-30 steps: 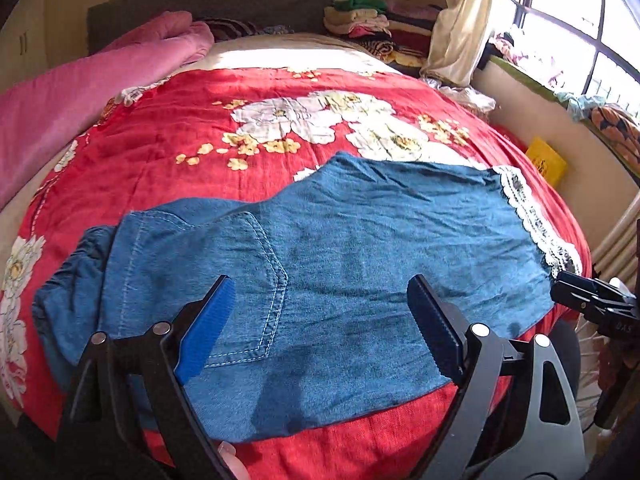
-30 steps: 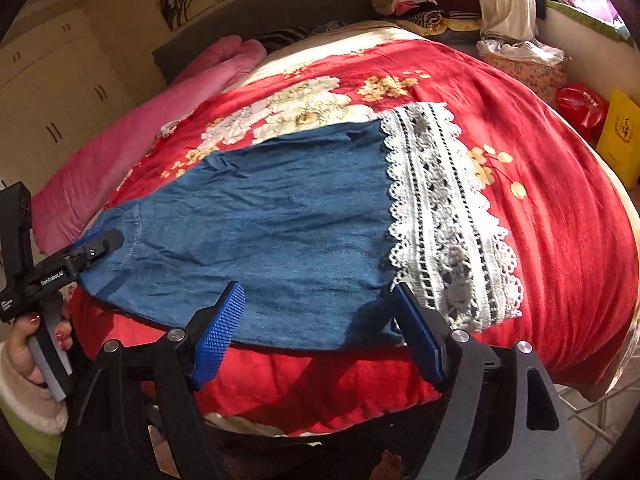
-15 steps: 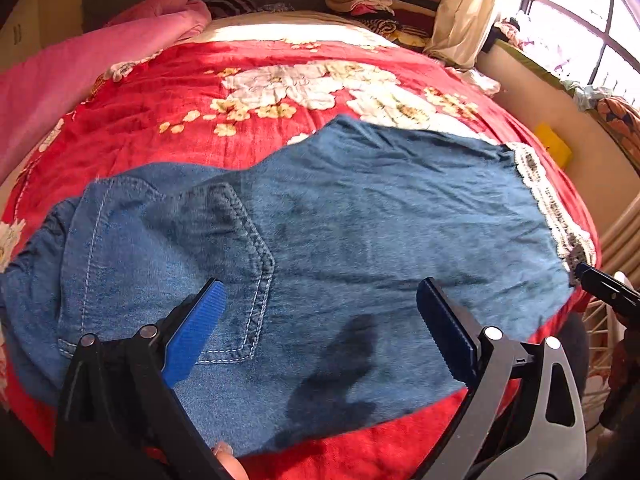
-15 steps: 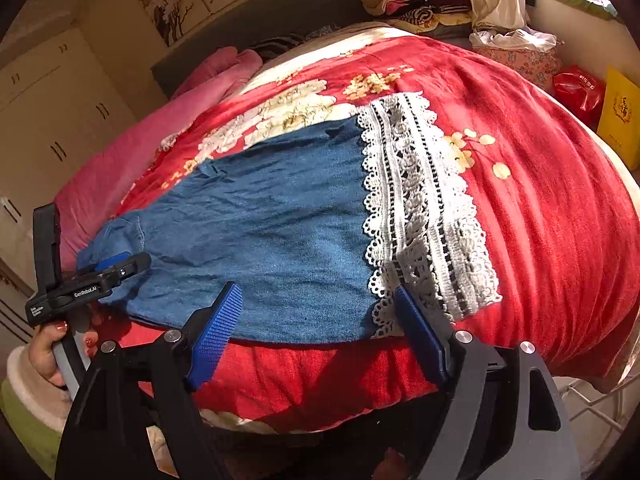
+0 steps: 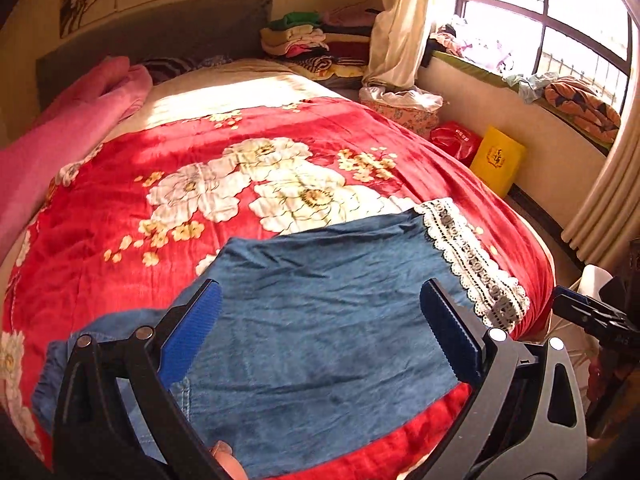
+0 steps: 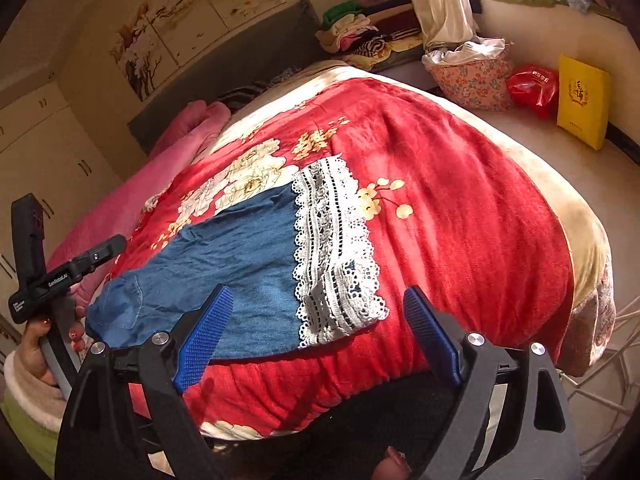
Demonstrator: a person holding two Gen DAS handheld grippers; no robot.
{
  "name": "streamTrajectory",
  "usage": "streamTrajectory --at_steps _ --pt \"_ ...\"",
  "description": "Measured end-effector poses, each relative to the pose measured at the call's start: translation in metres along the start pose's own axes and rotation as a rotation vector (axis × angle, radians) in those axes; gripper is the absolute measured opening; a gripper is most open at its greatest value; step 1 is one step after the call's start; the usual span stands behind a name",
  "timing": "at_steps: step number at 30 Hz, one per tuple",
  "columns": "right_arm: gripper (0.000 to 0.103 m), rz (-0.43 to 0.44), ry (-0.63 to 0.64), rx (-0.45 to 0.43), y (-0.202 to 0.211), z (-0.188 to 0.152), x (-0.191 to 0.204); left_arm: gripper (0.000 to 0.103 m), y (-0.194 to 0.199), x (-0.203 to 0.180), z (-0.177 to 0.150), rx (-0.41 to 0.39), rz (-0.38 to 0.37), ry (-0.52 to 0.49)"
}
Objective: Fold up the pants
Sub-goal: 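Open both tools and move them over the folded denim near the pocket, then grasp the lace-trimmed denim edge with both tools and lift it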
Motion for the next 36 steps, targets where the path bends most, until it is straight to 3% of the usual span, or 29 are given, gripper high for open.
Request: streamTrajectory --at_steps 13,31,36 --pt "0.092 -0.036 -0.017 -0.031 0.007 0.007 -0.01 0.093 -0.027 -0.057 0.03 -0.003 -0.068 -0.128" --pt "0.093 -0.053 -0.036 0.06 -0.029 -0.013 -0.015 0.093 -0.115 -0.082 0.034 0.123 -0.145 -0.207" --pt "0.093 -0.048 -0.049 0.091 -0.046 -0.019 -0.015 0.093 -0.149 -0.088 0.037 0.166 -0.165 -0.271"
Point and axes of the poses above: each gripper's, at about its wrist camera, not at the fingertips, and y roughly against the way its jaws point, x to its left, z to its top, the point moved 10 cm from there along -y, roughly the way its jaws point, and after that the axes turned 1 degree about y, right-handed, at the moved point
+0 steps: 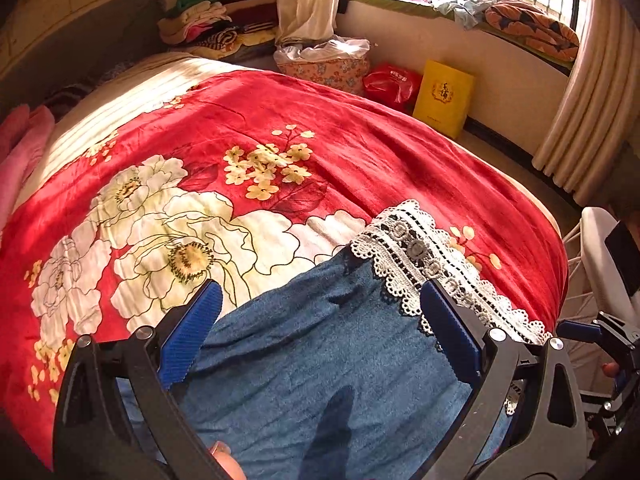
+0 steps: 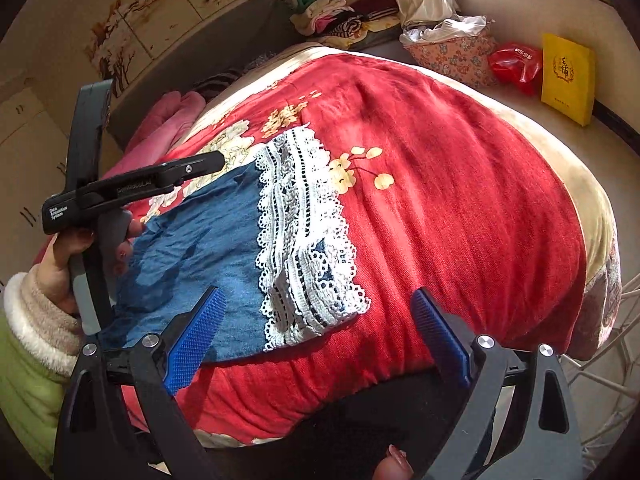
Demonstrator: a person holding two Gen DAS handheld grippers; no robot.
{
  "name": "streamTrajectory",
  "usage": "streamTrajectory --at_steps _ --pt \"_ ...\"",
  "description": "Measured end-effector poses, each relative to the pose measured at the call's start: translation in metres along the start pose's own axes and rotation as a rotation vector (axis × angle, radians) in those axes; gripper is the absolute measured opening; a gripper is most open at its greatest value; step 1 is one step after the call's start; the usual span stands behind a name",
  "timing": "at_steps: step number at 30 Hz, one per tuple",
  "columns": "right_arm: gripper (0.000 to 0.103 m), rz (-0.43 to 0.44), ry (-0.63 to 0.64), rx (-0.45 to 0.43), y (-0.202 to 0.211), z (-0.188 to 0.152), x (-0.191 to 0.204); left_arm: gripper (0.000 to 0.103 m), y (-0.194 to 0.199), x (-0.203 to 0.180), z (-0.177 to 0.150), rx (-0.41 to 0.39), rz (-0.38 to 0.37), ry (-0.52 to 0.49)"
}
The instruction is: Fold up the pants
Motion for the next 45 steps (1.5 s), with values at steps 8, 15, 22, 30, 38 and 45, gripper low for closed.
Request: streamTrajectory --at_steps 8,15,22,30,38,45 --pt "0.086 0.01 -0.029 0.022 -0.022 -0.007 0.001 0.093 -0.042 -0.026 0.007 0.101 -0.19 -0.068" --pt "0.057 0.017 -0.025 0.015 -0.022 -0.007 0.003 0.057 -0.061 -0.048 -0.009 0.157 -0.285 -0.076" --pt "0.031 0.098 -0.053 -0.033 -0.008 0.005 0.016 0.013 -0.05 -0.037 -0.003 0.147 -0.354 -0.027" --pt "0.031 0.17 0.135 -0.131 0.028 0.03 0.092 0.013 0.008 -0.005 0.02 -0.032 -0.416 0.032" --pt "0.031 0.219 0.407 -0.082 0.005 0.007 0.189 0.028 0.053 0.067 -0.003 -0.144 -0.462 0.189" --pt "0.031 0.251 0.58 0.083 -0.043 -0.053 0.247 0.036 0.067 0.136 -0.06 -0.148 -0.452 0.459"
Point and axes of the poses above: each gripper's, at about its wrist camera, not at the fingertips, and y roughly against the way its jaws point, x to its left, z to its top, the point moved 10 cm from there along -y, roughly the way its jaws point, and after that the axes turned 1 degree about y, right-handed, at the moved point
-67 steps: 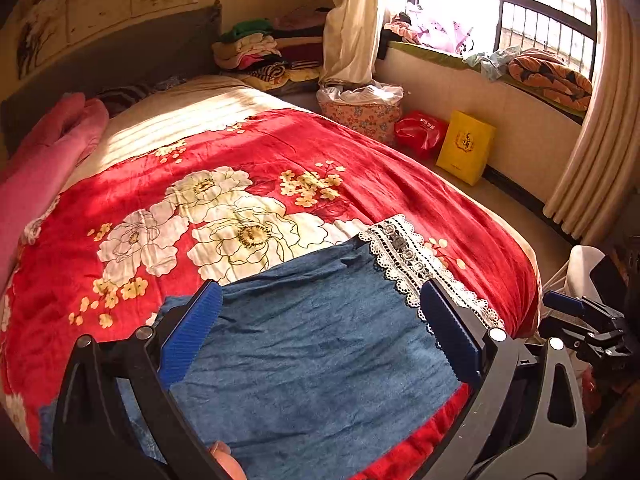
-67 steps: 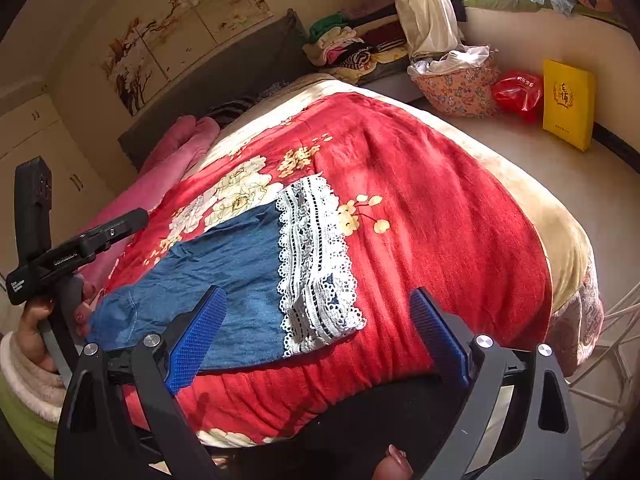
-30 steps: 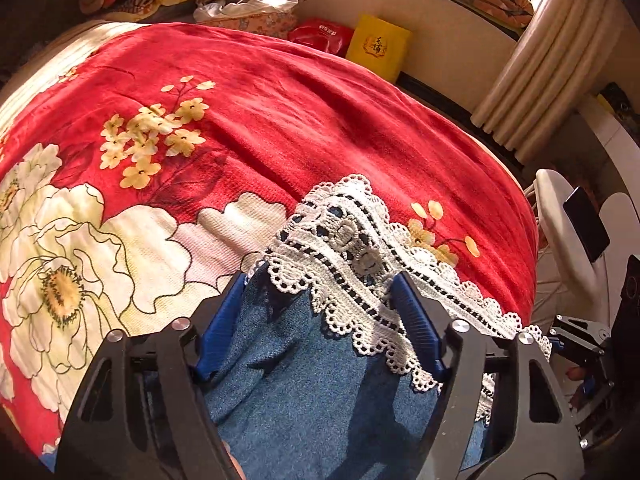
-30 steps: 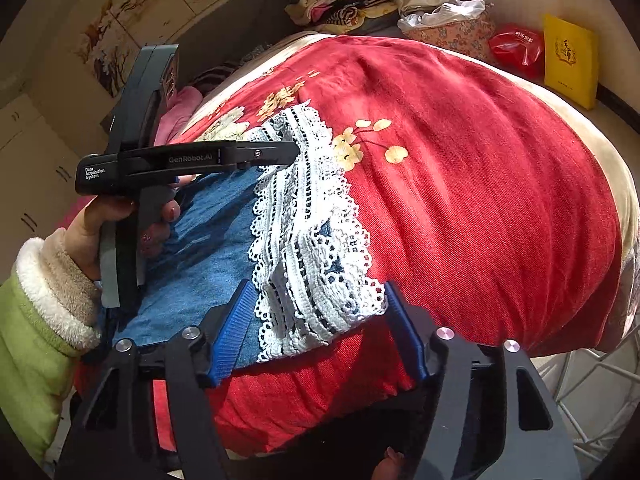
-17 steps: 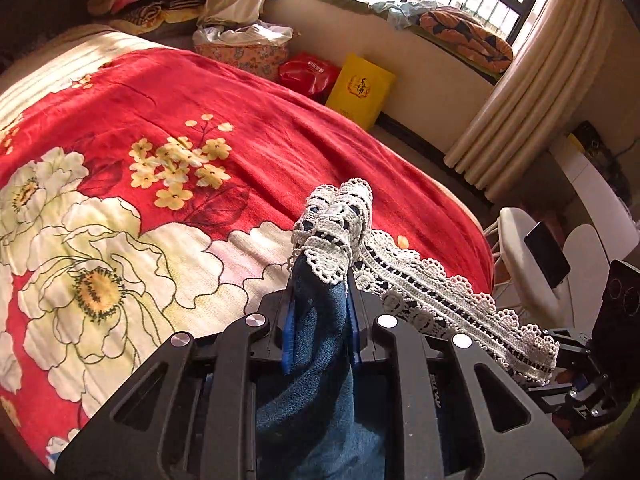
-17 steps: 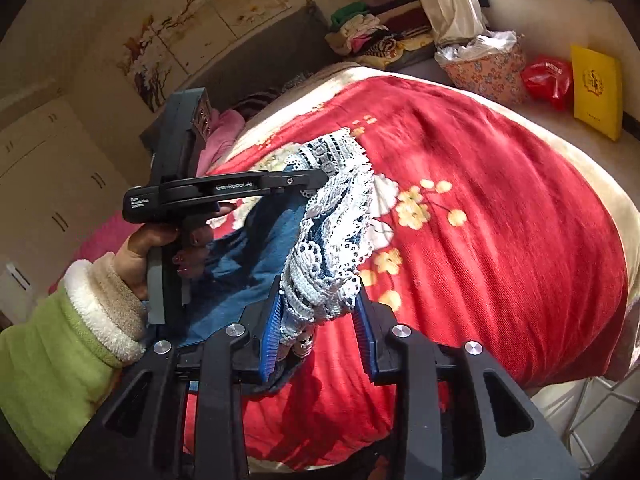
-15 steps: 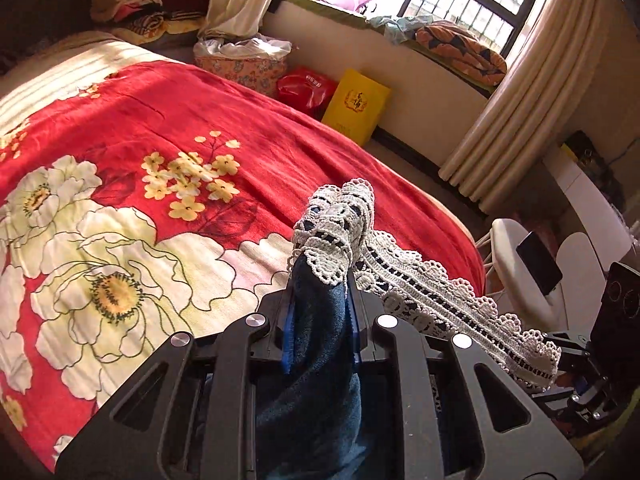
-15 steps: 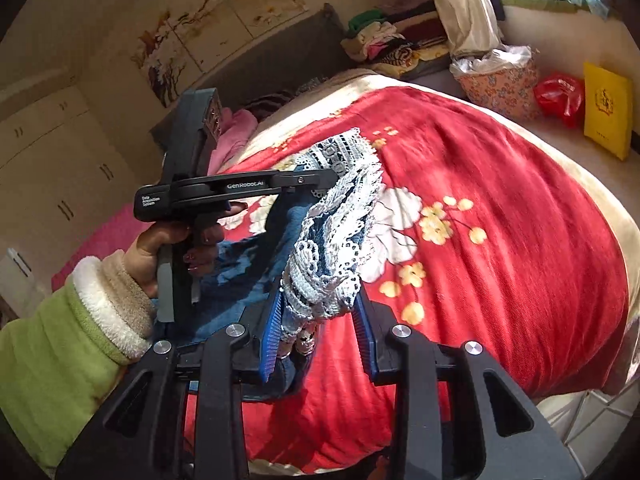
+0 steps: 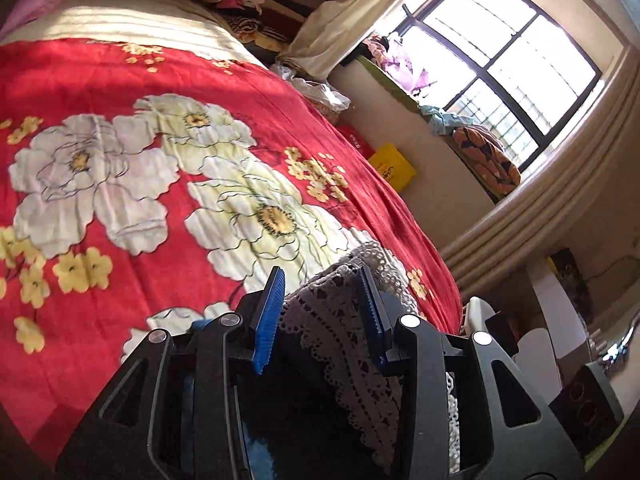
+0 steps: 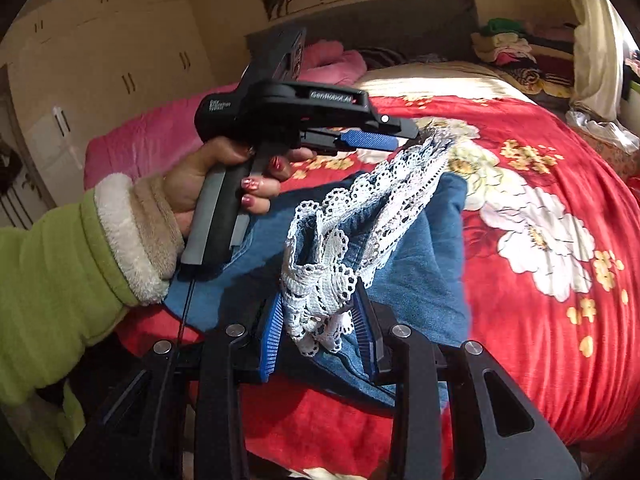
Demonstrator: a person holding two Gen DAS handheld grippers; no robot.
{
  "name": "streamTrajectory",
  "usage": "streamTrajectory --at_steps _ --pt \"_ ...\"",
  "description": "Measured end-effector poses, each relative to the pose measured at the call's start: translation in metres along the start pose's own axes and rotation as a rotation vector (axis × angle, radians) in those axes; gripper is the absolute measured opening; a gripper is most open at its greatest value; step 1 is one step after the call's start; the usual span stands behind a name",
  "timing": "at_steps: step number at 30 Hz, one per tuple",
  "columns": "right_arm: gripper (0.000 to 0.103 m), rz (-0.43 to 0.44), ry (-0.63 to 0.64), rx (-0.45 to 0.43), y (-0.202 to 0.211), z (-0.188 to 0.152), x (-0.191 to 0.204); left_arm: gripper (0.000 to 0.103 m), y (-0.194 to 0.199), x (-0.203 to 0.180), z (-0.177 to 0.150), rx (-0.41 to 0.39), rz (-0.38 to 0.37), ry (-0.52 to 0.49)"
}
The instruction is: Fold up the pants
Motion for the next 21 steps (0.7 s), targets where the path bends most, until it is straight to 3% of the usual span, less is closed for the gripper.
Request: streamTrajectory --at_steps 1,3,9,13,14,15,20,21 --pt "0.031 -0.003 0.023 0.019 -0.008 -0.004 0.008 0.043 0.006 0.006 -0.005 -0.001 0.005 0.033" --pt "0.031 -0.011 0.065 0.054 -0.02 -0.016 0.02 0.067 0.017 0.012 -0.013 -0.001 0.003 0.071" --pt "0.033 0.025 0.128 0.088 -0.039 -0.025 0.048 0.085 0.044 0.017 -0.025 -0.03 -0.076 0.182" --pt "0.035 0.057 0.092 0.062 -0.024 -0.02 0.042 0.085 0.037 0.025 -0.03 -0.006 -0.018 0.179" --pt "0.041 0.064 0.059 0.047 -0.015 -0.016 0.036 0.085 0.035 0.028 -0.03 -0.001 -0.014 0.185" --pt "0.048 0.062 0.023 0.023 -0.006 -0.011 0.025 0.085 0.033 0.03 -0.031 0.005 -0.009 0.19" --pt "0.057 -0.034 -0.172 -0.057 0.018 0.017 -0.061 0.083 0.019 0.04 -0.035 0.057 -0.002 0.232" --pt "0.057 -0.038 -0.218 -0.061 0.016 0.023 -0.08 0.074 0.017 0.04 -0.035 0.064 0.001 0.235"
Point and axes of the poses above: each gripper's, at about its wrist camera, not at the fingertips, and y roughly against the way its jaws point, x to its left, z to its top, the point moved 10 cm from there along -y, roughly the way its jaws point, and after that the axes turned 1 degree about y, right-handed, at the moved point
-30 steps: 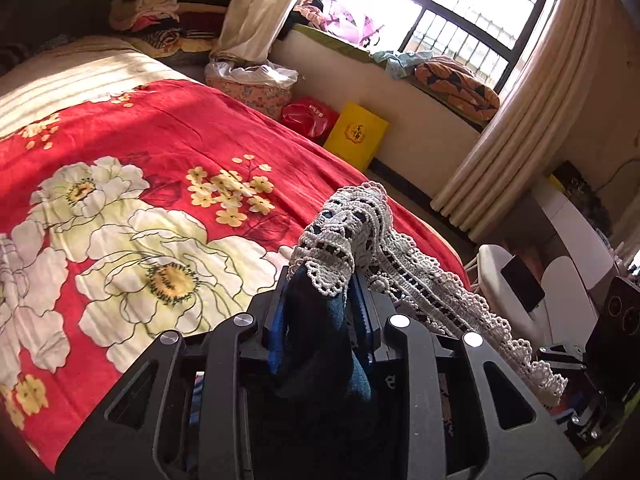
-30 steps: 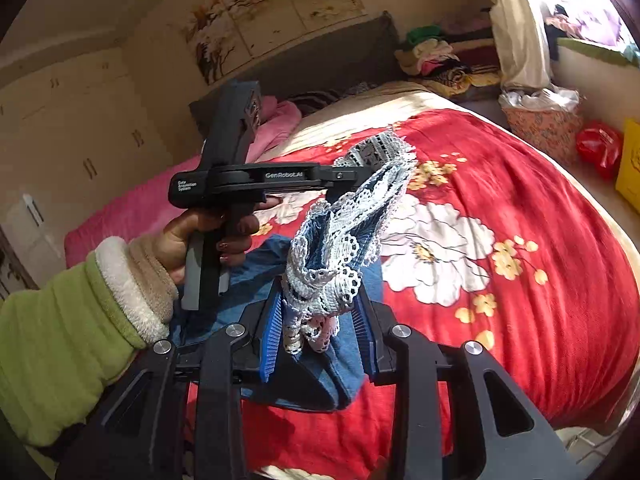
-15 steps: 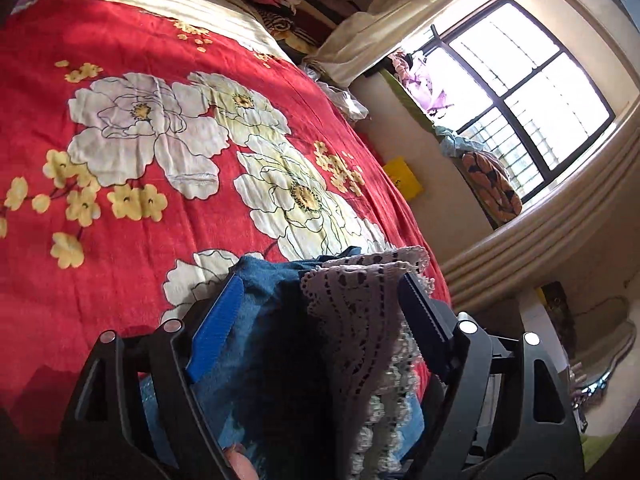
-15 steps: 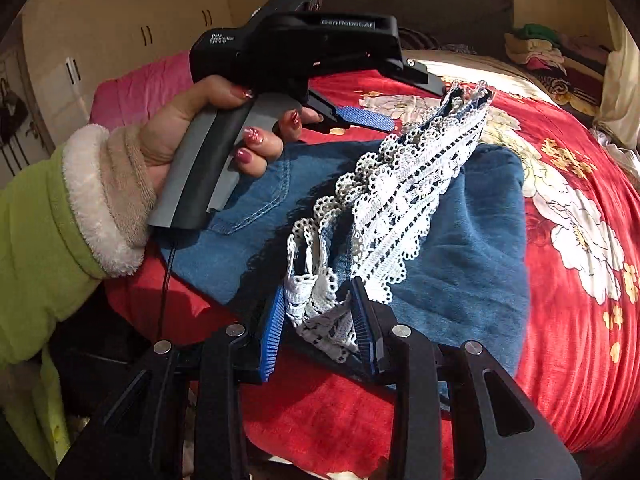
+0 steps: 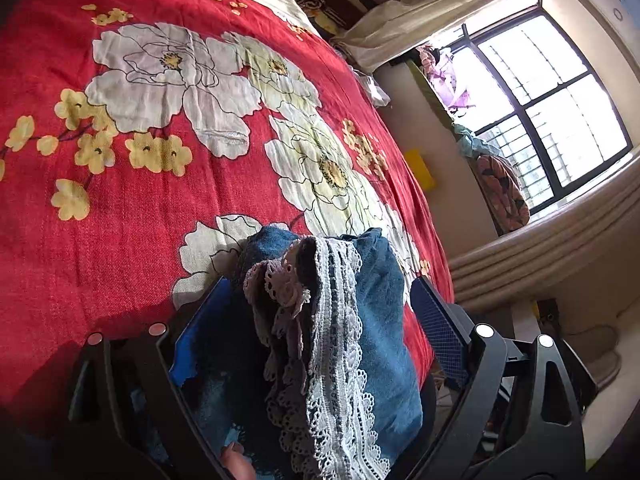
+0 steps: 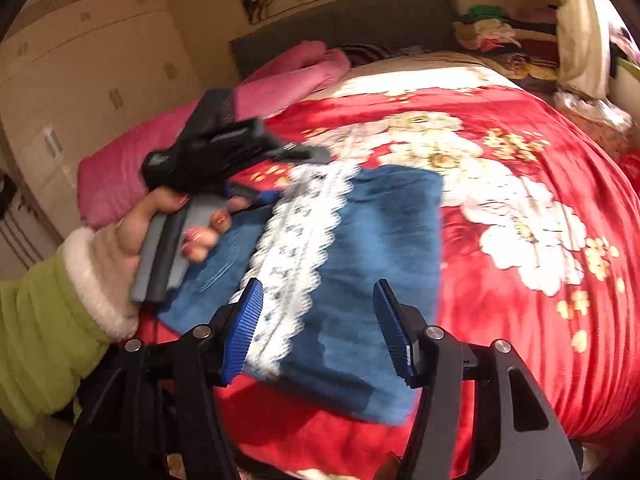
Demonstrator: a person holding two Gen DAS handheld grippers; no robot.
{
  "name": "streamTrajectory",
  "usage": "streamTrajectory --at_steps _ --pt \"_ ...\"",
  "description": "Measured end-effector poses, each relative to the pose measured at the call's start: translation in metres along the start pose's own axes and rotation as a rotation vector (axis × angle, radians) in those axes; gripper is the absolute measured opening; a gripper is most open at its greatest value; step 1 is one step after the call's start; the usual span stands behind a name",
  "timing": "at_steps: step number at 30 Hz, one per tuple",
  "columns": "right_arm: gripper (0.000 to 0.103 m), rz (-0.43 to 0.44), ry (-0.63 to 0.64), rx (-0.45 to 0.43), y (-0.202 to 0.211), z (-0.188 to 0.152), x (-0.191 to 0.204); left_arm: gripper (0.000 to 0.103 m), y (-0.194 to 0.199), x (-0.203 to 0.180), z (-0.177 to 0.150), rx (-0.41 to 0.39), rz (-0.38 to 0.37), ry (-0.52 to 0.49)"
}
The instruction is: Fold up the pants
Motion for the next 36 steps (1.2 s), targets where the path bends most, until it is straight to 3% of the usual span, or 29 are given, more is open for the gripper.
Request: streamTrajectory --at_steps 1,3,5,12,14,18,22,24,30,36 --pt "0.057 -0.004 -0.043 0.01 -0.005 0.008 -0.014 0.066 -0.001 -0.001 0.0 0.003 0.003 -0.007" --pt "0.059 -0.004 -0.1 0.04 -0.021 0.02 -0.038 0.027 -0.002 -0.002 0.002 -0.006 0.015 -0.006" --pt "0.059 0.005 -0.142 0.062 -0.034 0.027 -0.048 0.013 -0.001 -0.003 0.003 -0.001 0.011 -0.004" --pt "0.057 0.107 -0.273 0.177 -0.093 0.033 -0.058 0.013 0.029 -0.011 0.005 -0.039 0.062 -0.068" --pt "0.056 0.071 -0.245 0.182 -0.099 0.032 -0.055 0.013 0.029 -0.005 0.004 -0.042 0.131 -0.102" --pt "0.055 -0.001 -0.194 0.198 -0.106 0.024 -0.055 0.017 0.008 0.026 -0.003 0.002 0.218 -0.062" --pt "0.057 -0.011 -0.156 0.168 -0.091 0.028 -0.054 0.028 0.018 0.028 -0.007 -0.039 0.221 -0.054" --pt "0.063 -0.001 -0.154 0.137 -0.075 0.031 -0.052 0.05 0.033 0.018 -0.009 -0.08 0.225 -0.071" --pt "0.072 0.021 -0.135 0.081 -0.029 0.02 -0.042 0.062 0.083 -0.016 -0.03 -0.186 0.25 -0.115" --pt "0.077 0.025 -0.108 0.056 0.004 -0.007 -0.029 0.065 0.103 -0.038 -0.079 -0.185 0.199 -0.083"
Point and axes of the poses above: each gripper's, at about its wrist camera, not at the fingertips, and y roughly against the way its jaws point, x to its left, z to its top, the point moved 10 cm from there along -y, roughly the way its jaws point, and after that the axes turned 1 degree about y, right-handed, at the moved point
